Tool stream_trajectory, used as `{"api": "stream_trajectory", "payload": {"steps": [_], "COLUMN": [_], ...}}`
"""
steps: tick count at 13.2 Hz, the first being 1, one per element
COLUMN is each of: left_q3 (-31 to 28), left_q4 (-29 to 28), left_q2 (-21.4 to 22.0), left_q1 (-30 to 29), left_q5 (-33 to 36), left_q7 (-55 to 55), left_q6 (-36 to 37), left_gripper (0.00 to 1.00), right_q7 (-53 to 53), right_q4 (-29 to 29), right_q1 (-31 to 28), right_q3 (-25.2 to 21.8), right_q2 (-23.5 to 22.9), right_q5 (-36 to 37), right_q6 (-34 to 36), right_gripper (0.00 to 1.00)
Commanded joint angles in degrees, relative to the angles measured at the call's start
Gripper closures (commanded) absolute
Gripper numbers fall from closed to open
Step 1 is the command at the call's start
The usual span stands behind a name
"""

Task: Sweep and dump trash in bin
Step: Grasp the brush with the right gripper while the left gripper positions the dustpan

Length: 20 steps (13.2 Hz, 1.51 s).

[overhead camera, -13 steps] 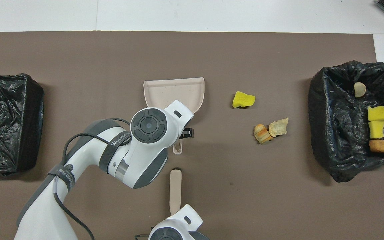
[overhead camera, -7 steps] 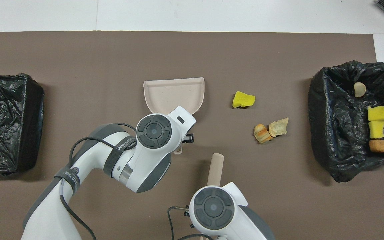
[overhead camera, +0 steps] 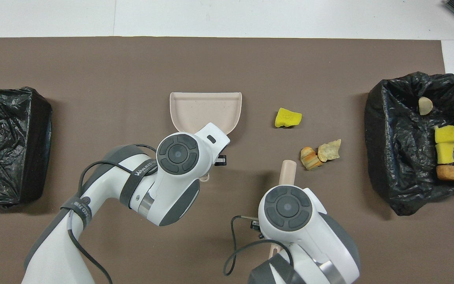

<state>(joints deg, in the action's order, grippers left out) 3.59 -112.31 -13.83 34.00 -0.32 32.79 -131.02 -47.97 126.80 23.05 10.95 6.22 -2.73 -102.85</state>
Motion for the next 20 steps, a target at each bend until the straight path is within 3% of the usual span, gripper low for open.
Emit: {"api": "stream_trajectory", "payload": {"steps": [1, 6, 10, 13, 16, 20], "left_q3": [-0.5, -0.7, -0.7, -0.8, -0.8, -0.7], "left_q4": [0.1, 2.9, 2.9, 2.8, 2.4, -0.3], "left_q2": [1.9, 3.7, 3.7, 3.5, 3.7, 5.0], "left_q1": [-1.2, -4.6, -7.7, -9.3, -9.7, -6.1], "left_q5": [3.2, 3.3, 3.3, 3.3, 3.5, 5.8], "left_q7": [-5.2, -26.8, -48.3, -58.0, -67.8, -68.3], "left_q6": [2.2, 12.9, 14.0, 13.9, 15.4, 15.4], "left_gripper": [1.0, 1.0, 1.0, 1.0, 1.0, 1.0], "right_q7": [5.7, 14.7, 15.4, 17.2, 18.1, 17.8], "right_q4": [-0.2, -0.5, 0.5, 6.3, 7.3, 7.8], "right_q1": [-6.6, -14.0, -20.7, -24.1, -23.7, -21.5], "right_q3": [0.8, 0.7, 0.8, 0.9, 0.9, 1.1], "right_q2": [-1.3, -2.8, -3.0, -0.3, -0.9, -1.9], "right_q5": [3.0, 9.7, 16.0, 15.9, 15.0, 12.0], "right_q6": [-0.6, -0.9, -1.2, -6.3, -7.7, -12.4], "right_gripper": [1.0, 1.0, 1.0, 1.0, 1.0, 1.0]}}
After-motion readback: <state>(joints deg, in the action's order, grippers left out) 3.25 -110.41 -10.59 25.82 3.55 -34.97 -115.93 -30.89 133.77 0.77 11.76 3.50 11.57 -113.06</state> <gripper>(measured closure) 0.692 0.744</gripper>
